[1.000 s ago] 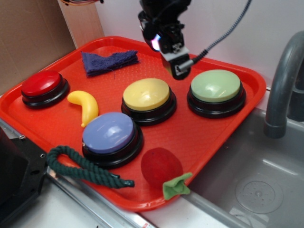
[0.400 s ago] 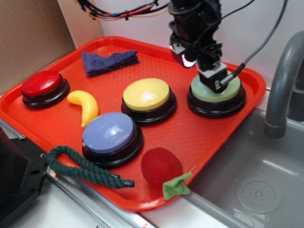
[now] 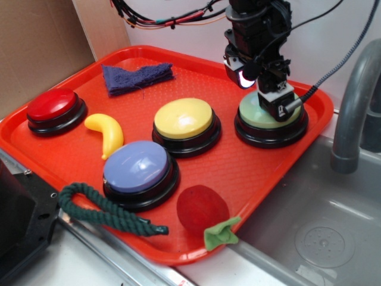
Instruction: Push the green button.
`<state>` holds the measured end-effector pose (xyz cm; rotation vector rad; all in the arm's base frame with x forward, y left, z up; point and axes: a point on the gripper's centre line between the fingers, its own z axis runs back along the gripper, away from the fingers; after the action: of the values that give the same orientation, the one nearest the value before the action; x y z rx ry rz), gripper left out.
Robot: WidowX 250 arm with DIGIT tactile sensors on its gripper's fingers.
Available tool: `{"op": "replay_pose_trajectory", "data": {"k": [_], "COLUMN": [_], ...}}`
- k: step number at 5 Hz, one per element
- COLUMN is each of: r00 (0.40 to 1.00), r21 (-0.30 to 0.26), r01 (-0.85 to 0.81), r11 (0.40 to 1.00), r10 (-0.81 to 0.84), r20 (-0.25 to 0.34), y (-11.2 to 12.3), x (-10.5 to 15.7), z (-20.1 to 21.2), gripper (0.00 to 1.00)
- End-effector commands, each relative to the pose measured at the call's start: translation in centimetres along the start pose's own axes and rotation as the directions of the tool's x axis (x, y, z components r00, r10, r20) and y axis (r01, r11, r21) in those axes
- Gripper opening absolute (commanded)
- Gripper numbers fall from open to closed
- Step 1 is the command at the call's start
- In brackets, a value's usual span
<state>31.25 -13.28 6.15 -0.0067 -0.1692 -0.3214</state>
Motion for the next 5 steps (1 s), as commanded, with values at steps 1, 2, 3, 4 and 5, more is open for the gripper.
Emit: {"op": "replay_pose_trajectory", "data": {"k": [1, 2, 3, 4, 5], "r00": [1.0, 0.998, 0.997, 0.998, 0.999], "r21": [0.008, 0.013, 0.001, -0.032, -0.052], "r01": [-0.001, -0.009, 0.008, 0.033, 0.049], "r11": [1.0, 1.0, 1.0, 0.999, 0.997], "r10": [0.001, 0.008, -0.008, -0.032, -0.049], "r20": [0.03, 0.06, 0.075, 0.047, 0.001], "y": [0.7, 0.6, 0.4, 0.0, -0.4], "x": [0.7, 0.9, 1.2, 1.1, 0.4], "z": [2.4, 4.5, 4.6, 2.6, 0.5], "gripper": [1.0, 1.0, 1.0, 1.0, 1.0]}}
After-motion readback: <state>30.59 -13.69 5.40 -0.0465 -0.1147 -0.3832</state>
